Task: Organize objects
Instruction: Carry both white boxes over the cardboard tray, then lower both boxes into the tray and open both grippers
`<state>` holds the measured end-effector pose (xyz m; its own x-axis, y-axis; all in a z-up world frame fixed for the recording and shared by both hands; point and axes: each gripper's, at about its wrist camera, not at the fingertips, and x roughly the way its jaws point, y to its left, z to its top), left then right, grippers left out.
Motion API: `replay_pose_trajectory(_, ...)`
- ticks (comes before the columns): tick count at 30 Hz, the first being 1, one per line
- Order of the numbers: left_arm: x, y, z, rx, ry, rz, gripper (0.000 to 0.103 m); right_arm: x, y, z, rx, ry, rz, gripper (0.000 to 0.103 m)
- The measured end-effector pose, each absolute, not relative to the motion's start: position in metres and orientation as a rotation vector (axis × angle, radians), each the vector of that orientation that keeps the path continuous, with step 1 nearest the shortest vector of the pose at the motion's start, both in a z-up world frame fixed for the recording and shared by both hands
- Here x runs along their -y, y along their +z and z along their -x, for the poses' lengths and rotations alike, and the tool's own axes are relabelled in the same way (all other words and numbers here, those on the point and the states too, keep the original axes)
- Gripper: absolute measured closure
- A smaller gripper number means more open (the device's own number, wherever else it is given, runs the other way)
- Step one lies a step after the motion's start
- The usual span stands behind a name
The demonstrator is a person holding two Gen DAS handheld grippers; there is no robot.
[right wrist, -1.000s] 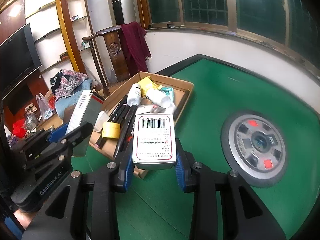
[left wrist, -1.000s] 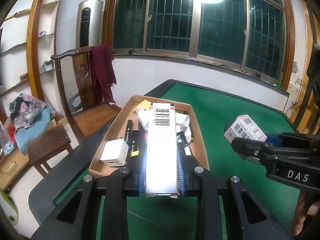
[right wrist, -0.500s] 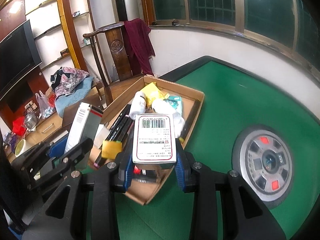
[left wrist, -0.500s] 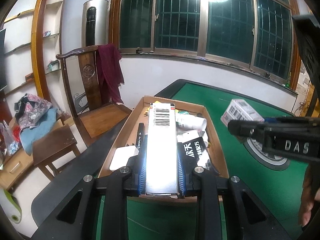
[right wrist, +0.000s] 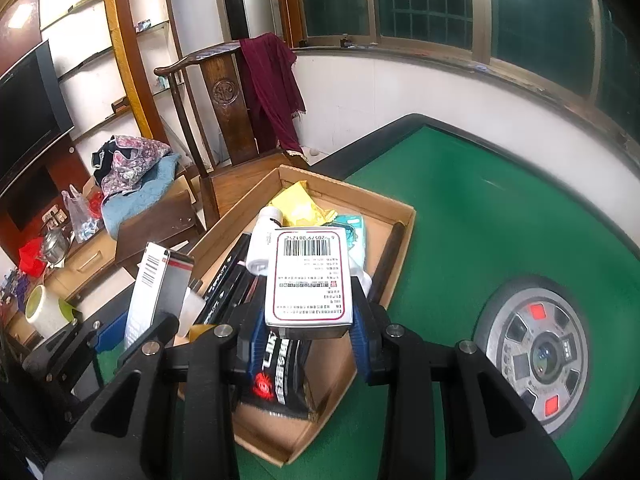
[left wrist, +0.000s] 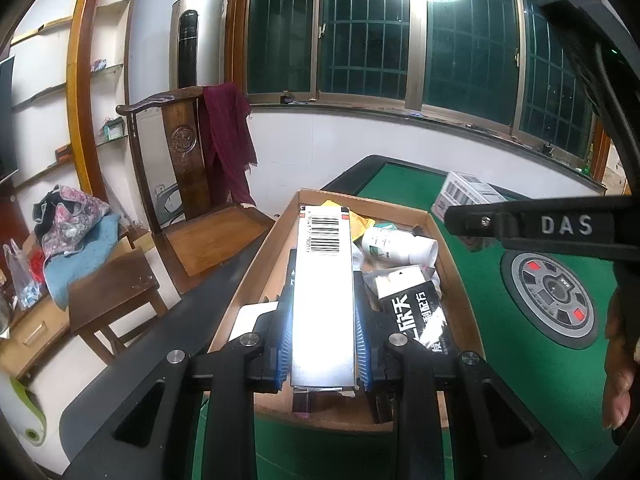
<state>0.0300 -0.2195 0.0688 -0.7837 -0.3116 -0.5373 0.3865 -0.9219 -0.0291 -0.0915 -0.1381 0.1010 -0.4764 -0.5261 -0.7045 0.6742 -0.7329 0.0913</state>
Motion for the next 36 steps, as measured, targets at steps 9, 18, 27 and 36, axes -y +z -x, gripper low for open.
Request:
replay_pose_trajectory(9,0.223,0.059,-0.017,-0.192,-2.641,-0.800,0.080,0.153,0.087,0.114,-0.252,-2.195,-1.028,0.071)
replay_pose_trajectory(18,0.233,0.048,-0.003,-0.229,-2.608,-0.854,0.080,0.166,0.065,0.139,-0.227,-2.188,-1.111,0.070)
replay_pose_trajectory(27,0.247,0.045,0.011,-0.328,-2.601,-0.905,0.079,0.183,0.059,0.166,-0.193,-2.172,-1.175,0.070)
replay_pose_trajectory(36,0.250,0.050,-0.003,-0.467,-2.632,-0.860,0.041,0.165,0.070,0.165,-0.170,-2.167,-1.155,0.044)
